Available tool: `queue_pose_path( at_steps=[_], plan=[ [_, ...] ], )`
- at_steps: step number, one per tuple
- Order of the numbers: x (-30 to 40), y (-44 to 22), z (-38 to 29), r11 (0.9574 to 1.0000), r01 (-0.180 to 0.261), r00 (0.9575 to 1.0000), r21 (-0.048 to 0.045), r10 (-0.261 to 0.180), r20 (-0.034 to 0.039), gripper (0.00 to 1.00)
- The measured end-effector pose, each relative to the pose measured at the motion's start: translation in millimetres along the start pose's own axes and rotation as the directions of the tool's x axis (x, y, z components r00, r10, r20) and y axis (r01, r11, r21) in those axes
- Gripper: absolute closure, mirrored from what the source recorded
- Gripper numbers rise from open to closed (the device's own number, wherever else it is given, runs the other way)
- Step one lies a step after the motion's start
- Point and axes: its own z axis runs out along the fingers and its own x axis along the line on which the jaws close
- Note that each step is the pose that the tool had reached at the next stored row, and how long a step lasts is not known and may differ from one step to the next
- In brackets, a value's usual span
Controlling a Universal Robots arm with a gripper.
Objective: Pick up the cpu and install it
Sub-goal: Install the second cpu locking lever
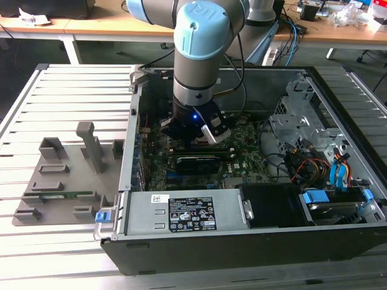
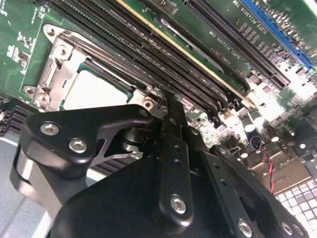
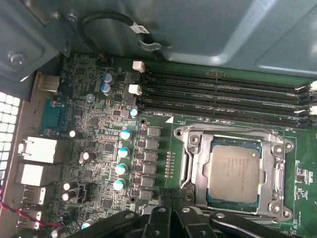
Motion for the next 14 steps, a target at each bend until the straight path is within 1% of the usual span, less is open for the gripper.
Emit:
queue_pose_path(
  at_steps=[2,5,6,7,8,9,10,11,12,14],
  plan=[
    [0.6,-0.4,-0.2,1.0000,0.001,1.0000,-0.0002,-0.001,0.0011,0.89],
    [1.3,-0.7,-5.2,1.0000,0.001,1.0000,0.0010,-0.001,0.0020,0.89],
    [1.0,0.2,-10.6,1.0000,0.001,1.0000,0.0027,-0.001,0.0018,0.89],
    [-1.5,1.9,-14.0,1.0000,0.001,1.0000,0.0080,-0.001,0.0012,0.89],
    [-9.9,3.9,-14.4,0.9997,0.000,1.0000,0.0238,0.000,-0.0009,0.89],
    [-16.2,5.2,-14.3,0.9994,0.000,1.0000,0.0337,0.000,-0.0027,0.89],
    [-20.5,6.0,-14.2,0.9992,0.000,1.0000,0.0391,0.001,-0.0036,0.89],
    [-26.6,6.9,-14.1,0.9989,-0.001,1.0000,0.0473,0.001,-0.0052,0.89],
    [-36.3,8.3,-14.1,0.9981,-0.001,1.0000,0.0616,0.002,-0.0084,0.89],
    [-44.6,10.2,-14.0,0.9971,-0.002,0.9999,0.0765,0.002,-0.0113,0.89]
  ],
)
